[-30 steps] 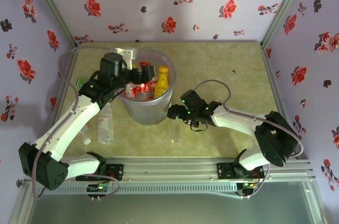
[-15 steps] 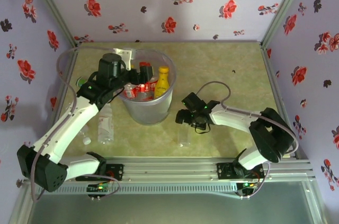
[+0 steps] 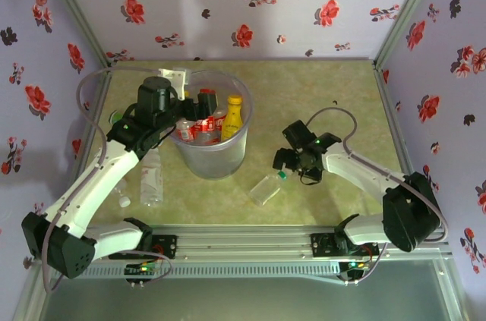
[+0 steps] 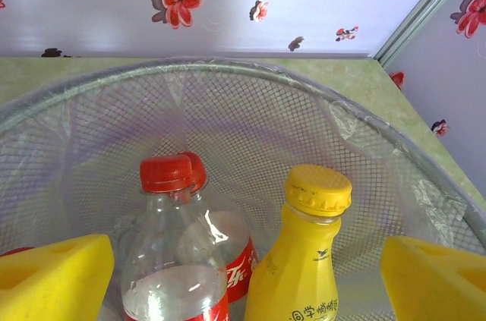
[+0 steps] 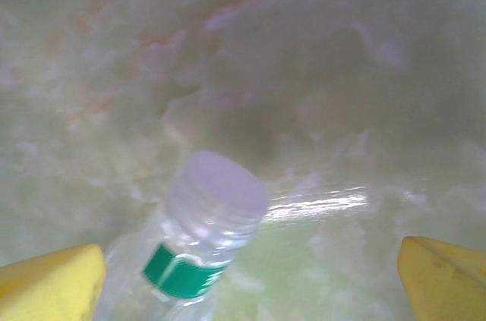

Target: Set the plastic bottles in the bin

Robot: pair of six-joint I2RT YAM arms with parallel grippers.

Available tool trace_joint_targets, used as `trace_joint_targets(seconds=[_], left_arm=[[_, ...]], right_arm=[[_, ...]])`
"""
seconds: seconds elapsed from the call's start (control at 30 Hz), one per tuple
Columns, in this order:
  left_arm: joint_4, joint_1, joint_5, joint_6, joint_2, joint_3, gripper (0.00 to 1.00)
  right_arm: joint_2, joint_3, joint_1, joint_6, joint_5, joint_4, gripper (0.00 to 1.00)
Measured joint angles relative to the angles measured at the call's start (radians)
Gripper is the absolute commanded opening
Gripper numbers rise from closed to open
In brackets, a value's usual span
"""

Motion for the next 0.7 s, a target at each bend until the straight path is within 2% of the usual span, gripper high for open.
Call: trace_joint_targets(seconds=[0.17, 0.43, 0.7], left_arm=[[0.001, 0.000, 0.000, 0.000, -0.003, -0.005, 0.91], [0.000, 0.006, 0.000, 0.003, -0.010, -0.037, 0.91], [0.002, 0.010, 0.000, 0.003, -0.010, -0.042, 0.91]], right_arm=[[-0.003, -0.039, 0.039, 0.091, -0.010, 0.084, 0.81], [0.047, -0.156, 0.054, 0.226, -0.014, 0.244, 0.69], [0.076, -0.193, 0.055, 0.273, 0.005, 0.338, 0.55]])
